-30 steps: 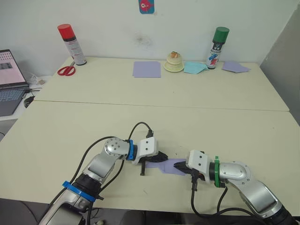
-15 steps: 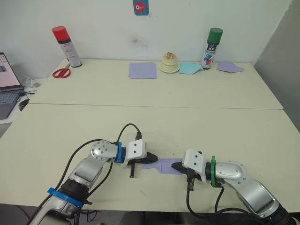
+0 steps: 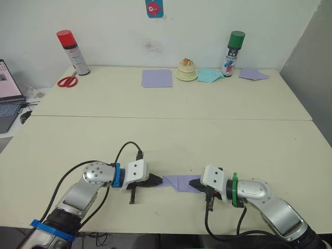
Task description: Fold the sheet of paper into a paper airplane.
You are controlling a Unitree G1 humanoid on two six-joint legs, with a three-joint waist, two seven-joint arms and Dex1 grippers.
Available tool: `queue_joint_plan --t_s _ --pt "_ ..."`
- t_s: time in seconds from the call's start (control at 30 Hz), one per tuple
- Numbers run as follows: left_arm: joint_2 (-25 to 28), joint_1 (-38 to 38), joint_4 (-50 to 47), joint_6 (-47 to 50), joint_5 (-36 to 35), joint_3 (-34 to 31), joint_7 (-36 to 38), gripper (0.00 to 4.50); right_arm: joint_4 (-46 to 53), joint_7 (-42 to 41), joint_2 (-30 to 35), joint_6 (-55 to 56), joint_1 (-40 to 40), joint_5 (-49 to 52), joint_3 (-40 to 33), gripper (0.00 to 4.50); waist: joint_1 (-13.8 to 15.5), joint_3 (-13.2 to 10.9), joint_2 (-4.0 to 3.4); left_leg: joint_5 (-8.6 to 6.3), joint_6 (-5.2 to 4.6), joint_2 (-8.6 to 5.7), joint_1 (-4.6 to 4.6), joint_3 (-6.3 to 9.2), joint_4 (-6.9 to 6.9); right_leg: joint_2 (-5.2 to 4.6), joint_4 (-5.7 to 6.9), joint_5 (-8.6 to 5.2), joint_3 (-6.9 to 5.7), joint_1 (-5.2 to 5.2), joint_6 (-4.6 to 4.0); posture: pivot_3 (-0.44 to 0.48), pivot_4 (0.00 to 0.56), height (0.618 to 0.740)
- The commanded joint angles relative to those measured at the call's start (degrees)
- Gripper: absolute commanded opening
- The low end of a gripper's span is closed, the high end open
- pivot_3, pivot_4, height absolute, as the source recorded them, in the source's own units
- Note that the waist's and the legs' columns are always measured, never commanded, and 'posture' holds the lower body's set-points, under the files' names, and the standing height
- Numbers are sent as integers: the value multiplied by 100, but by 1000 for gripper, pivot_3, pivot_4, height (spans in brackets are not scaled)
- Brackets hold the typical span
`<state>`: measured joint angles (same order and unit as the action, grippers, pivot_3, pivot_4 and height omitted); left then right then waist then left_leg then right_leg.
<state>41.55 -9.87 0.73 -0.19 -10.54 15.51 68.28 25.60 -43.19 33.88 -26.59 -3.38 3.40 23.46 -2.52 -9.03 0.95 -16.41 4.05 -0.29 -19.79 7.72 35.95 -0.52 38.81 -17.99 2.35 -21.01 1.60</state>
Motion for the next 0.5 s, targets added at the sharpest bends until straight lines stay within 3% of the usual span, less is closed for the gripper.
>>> queue_joint_plan --t_s 0.03,0.27,0.5 --pt "136 117 165 411 180 60 20 0 -91 112 -116 282 33 46 -211 47 0 -4 -4 0 0 0 -2 0 0 0 3 0 1 -4 0 0 150 740" --pt "315 -255 -566 949 -374 -411 141 0 720 -260 -289 627 -254 1064 -1047 47 0 -65 -21 1 0 -2 -60 -1 4 2 8 1 -4 -56 -3 0 150 740" --pt "401 -759 -919 1435 -826 -815 244 0 1325 -1053 469 249 -502 1781 -1285 47 71 -109 8 2 1 -9 -117 -1 12 -8 7 18 -11 -100 -32 0 150 740"
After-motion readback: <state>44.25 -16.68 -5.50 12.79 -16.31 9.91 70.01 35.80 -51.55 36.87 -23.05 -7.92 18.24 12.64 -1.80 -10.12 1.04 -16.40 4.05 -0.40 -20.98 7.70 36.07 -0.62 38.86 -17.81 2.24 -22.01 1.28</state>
